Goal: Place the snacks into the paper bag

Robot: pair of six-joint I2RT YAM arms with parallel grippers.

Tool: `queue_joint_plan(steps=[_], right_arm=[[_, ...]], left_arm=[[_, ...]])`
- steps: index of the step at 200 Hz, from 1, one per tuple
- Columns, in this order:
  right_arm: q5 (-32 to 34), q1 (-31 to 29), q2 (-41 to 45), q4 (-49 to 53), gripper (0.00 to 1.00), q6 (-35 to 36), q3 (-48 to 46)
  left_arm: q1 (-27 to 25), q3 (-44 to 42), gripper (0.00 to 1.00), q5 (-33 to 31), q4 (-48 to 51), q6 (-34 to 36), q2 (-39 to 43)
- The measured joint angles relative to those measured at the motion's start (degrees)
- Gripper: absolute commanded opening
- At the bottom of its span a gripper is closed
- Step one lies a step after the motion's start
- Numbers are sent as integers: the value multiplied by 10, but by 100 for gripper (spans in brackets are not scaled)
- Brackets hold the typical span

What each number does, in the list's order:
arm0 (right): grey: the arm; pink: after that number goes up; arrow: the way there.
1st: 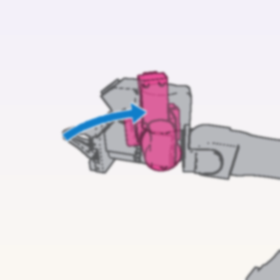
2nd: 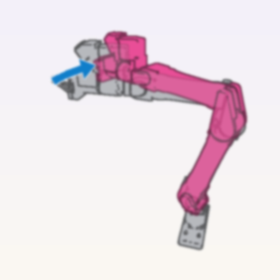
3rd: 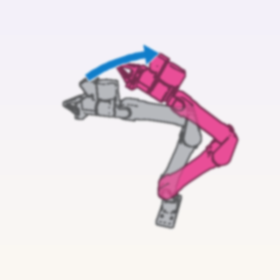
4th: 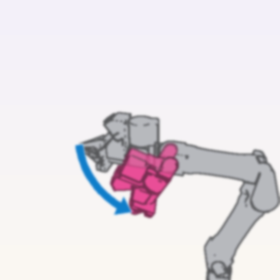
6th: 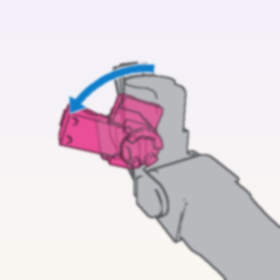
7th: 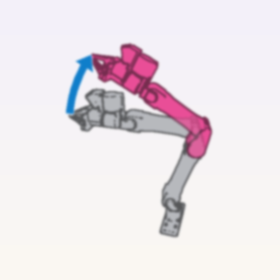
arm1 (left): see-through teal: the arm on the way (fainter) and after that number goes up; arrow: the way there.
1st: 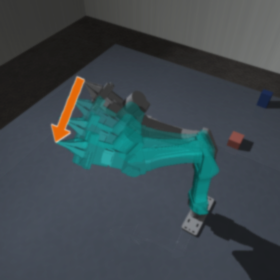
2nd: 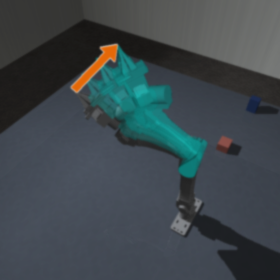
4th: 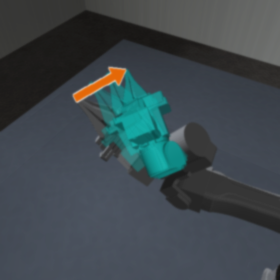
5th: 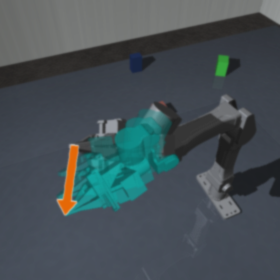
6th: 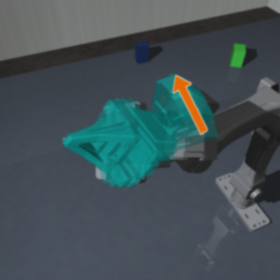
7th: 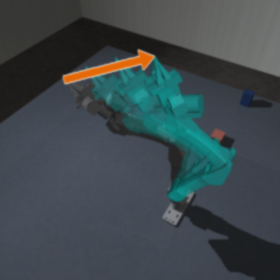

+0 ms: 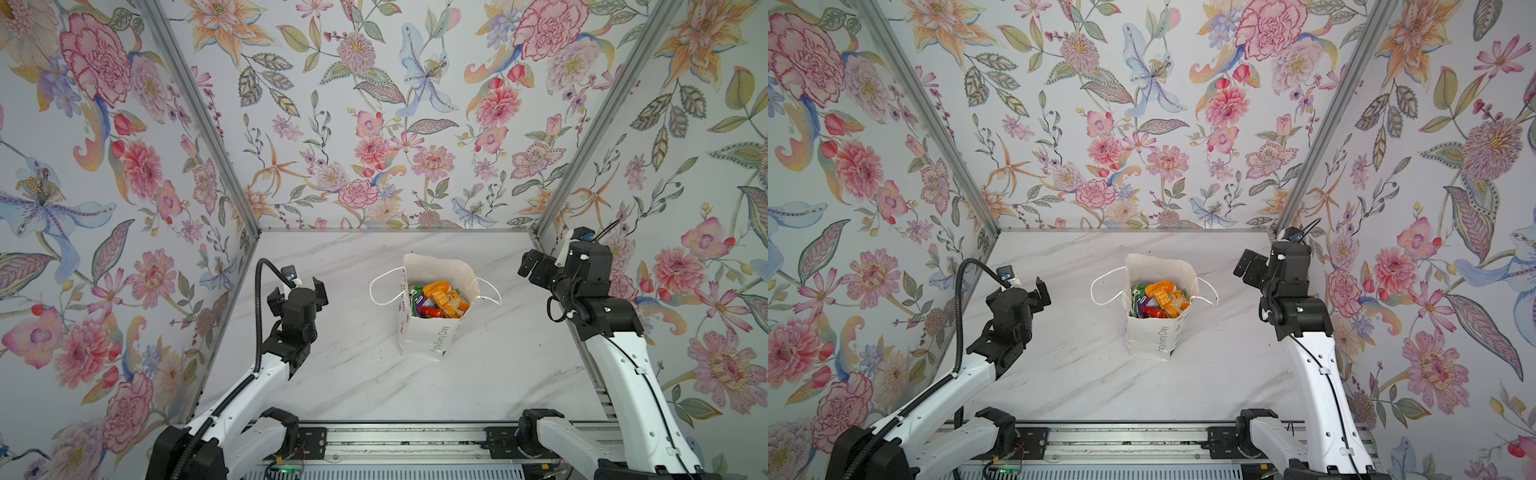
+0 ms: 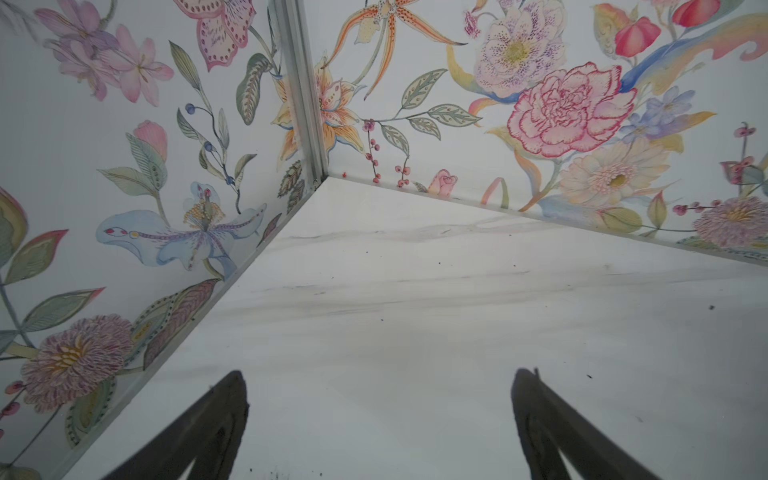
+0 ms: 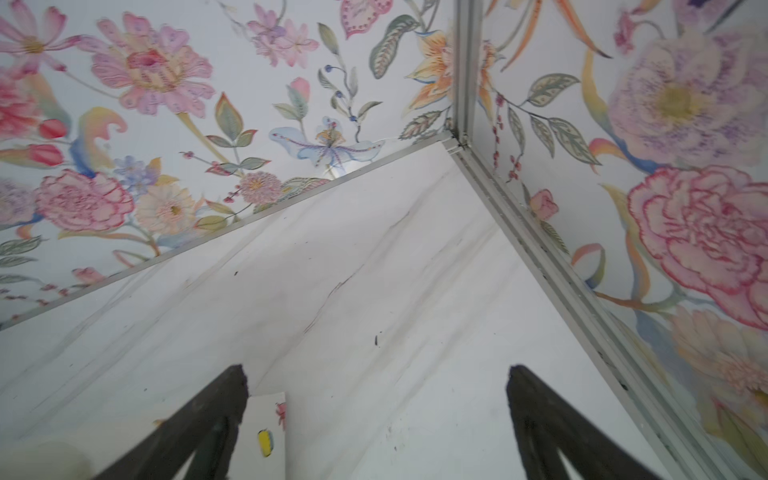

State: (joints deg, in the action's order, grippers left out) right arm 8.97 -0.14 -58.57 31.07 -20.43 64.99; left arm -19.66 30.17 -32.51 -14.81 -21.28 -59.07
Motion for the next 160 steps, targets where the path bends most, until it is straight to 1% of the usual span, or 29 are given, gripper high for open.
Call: queue_joint_plan(steps=[18, 42, 57, 72, 106, 134, 147, 160], right_arm=[[2, 31, 12, -70, 99, 5, -97], [4, 37, 21, -187, 99, 34, -227], [5, 36, 17, -259, 99, 57, -298], [7, 27, -3, -333, 99, 81, -352], [7, -7, -90, -499, 99, 130, -415], [7, -31, -165, -634, 99, 169, -456], [5, -47, -180, -683, 99, 195, -472], [-1, -61, -186, -736, 99, 217, -486]], left_arm=[[9, -36, 99, -17, -81, 43, -25], [23, -86, 99, -25, -204, 105, -65], [32, -132, 99, -17, -287, 139, -83], [46, -176, 99, 6, -368, 169, -102], [85, -240, 99, 70, -530, 207, -167], [99, -279, 99, 128, -670, 235, -237], [101, -283, 99, 155, -704, 243, -282], [103, -286, 99, 172, -708, 249, -320]])
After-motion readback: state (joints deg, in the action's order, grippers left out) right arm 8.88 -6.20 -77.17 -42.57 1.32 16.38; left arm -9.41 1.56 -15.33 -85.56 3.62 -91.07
